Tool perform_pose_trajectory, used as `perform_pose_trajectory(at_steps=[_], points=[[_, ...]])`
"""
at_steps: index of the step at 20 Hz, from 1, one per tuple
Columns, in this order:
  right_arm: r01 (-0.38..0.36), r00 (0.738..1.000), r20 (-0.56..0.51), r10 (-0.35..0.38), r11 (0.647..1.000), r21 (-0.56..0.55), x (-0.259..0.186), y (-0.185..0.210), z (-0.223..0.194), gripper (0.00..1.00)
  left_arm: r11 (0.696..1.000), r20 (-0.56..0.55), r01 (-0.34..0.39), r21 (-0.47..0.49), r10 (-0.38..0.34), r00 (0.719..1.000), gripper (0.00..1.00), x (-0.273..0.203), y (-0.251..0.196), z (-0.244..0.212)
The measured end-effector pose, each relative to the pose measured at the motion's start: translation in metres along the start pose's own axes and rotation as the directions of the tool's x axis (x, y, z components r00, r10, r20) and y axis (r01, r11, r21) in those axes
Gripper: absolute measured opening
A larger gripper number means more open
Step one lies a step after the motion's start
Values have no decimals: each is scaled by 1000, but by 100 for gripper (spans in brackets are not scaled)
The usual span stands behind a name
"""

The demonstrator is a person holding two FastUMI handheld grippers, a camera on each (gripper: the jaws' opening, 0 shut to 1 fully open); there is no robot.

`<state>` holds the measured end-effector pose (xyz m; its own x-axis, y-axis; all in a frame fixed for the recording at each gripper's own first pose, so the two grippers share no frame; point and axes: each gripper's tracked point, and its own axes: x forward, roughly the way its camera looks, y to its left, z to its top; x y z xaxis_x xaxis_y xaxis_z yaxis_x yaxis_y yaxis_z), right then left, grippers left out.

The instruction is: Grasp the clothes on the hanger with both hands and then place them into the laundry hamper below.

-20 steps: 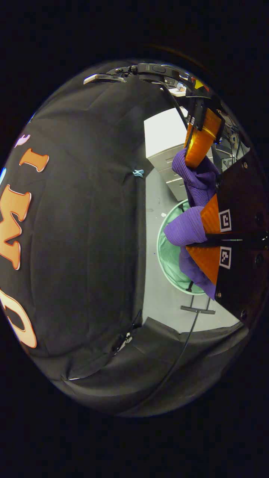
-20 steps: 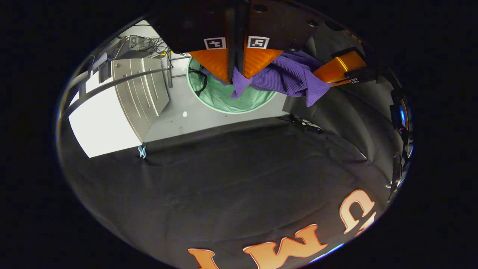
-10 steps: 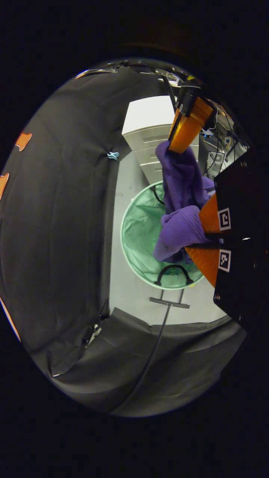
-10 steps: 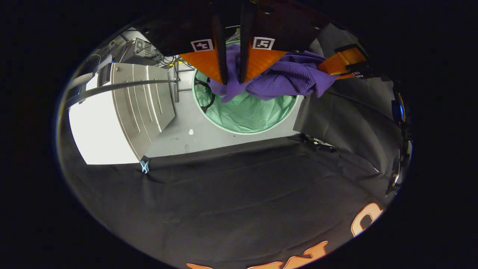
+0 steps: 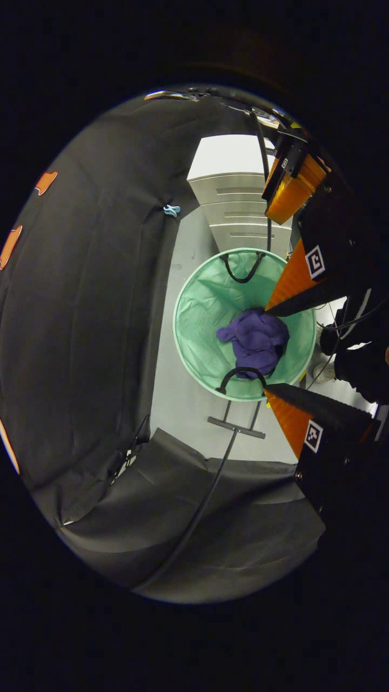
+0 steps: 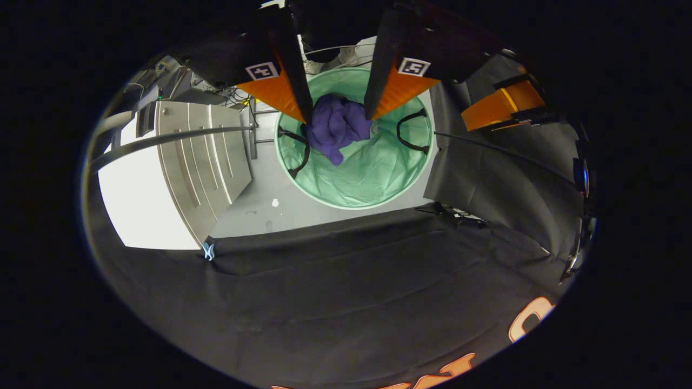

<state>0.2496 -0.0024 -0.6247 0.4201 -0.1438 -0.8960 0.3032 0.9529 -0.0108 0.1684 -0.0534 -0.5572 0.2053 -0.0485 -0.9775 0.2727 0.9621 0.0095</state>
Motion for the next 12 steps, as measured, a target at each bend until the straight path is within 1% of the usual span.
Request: perform_pose_trajectory(at_steps=[1, 2, 3, 5, 7, 12], points=[[-7, 1000, -8, 7, 1000, 5, -2, 1, -6, 69, 1000, 8, 4, -20, -4, 1000, 82, -3, 1, 0], [-12, 1000, -6, 12, 1000, 14, -5, 3, -8, 69, 999, 13, 8, -36, -7, 1000, 83, -8, 4, -2], [-23, 1000, 8, 23, 999, 26, -9, 8, -9, 79, 999, 19, 14, -51, -13, 1000, 86, -13, 9, -3], [-2, 1000, 24, 1, 1000, 26, -18, 2, -14, 100, 996, 40, 24, -82, -21, 999, 96, -21, 20, -4], [22, 999, 50, -23, 1000, 13, -31, 1, -18, 98, 995, 59, 34, -91, -29, 998, 97, -36, 31, -7], [52, 990, 131, -55, 998, 22, -72, 10, -25, 98, 998, 121, 24, -56, -17, 992, 98, -72, 68, -16]])
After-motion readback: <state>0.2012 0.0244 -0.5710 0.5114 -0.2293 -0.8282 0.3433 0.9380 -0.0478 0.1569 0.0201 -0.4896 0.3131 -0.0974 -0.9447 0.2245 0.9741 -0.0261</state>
